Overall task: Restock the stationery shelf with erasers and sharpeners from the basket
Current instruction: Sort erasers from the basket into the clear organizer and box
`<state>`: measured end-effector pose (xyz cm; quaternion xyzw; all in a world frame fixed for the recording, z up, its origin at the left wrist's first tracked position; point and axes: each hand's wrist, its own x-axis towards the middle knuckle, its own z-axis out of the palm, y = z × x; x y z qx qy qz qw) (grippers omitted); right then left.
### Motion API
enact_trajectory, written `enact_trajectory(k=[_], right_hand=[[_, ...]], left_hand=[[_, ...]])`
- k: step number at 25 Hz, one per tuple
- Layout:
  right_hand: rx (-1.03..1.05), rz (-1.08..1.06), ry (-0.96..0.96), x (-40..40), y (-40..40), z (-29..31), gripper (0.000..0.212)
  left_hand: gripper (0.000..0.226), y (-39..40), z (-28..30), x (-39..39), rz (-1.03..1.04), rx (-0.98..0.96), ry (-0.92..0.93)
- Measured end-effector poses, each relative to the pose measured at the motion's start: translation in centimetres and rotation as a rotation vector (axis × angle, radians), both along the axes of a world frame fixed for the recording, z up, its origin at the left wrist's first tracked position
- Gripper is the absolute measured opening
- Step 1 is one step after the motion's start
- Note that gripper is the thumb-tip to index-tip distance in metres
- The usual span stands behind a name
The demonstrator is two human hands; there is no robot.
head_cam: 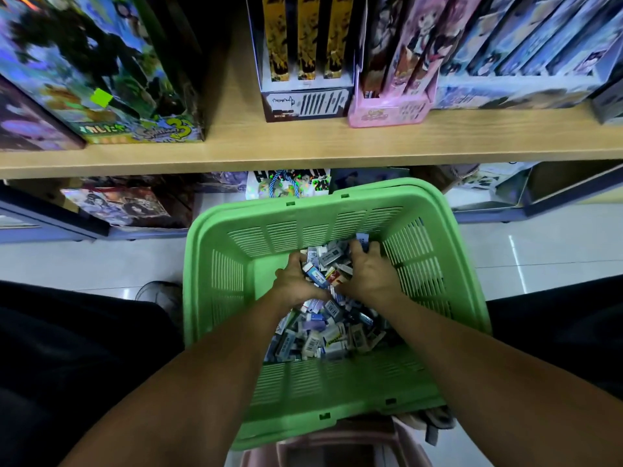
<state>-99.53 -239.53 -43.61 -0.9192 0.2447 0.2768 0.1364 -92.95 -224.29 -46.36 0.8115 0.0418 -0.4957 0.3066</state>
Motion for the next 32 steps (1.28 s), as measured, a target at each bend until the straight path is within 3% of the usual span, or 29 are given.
enact_trajectory(k=[6, 9, 13, 19, 26, 32], right_hand=[[-0.185, 0.173, 0.036, -0.6, 0.3, -0.6, 0.112], [-0.165, 0.130, 0.069, -0.3, 1.1, -1.6, 0.107], [-0.093, 0.059, -0.057, -0.3, 0.5, -2.2, 0.080], [-0.079, 0.096, -0.051, -0.4, 0.7, -2.2, 0.075], [0.165, 0.015, -0.015, 0.9, -1.0, 0.4, 0.085], [0.603, -0.383, -0.066, 0.5, 1.3, 0.0, 0.078]], left_hand=[[0.091, -1.6, 0.0, -2.1, 0.018, 0.127, -0.149], [0.084, -1.5, -0.4, -2.0, 0.102, 0.045, -0.112], [0.063, -1.6, -0.1, -2.0, 0.223, -0.056, -0.119], [0.083, -0.9, -0.9, -2.6, 0.541, -0.298, 0.079], [0.056, 0.5, -0.8, -1.8, 0.681, -0.404, 0.249], [0.018, 0.3, -0.3, -2.1, 0.863, -0.406, 0.293]])
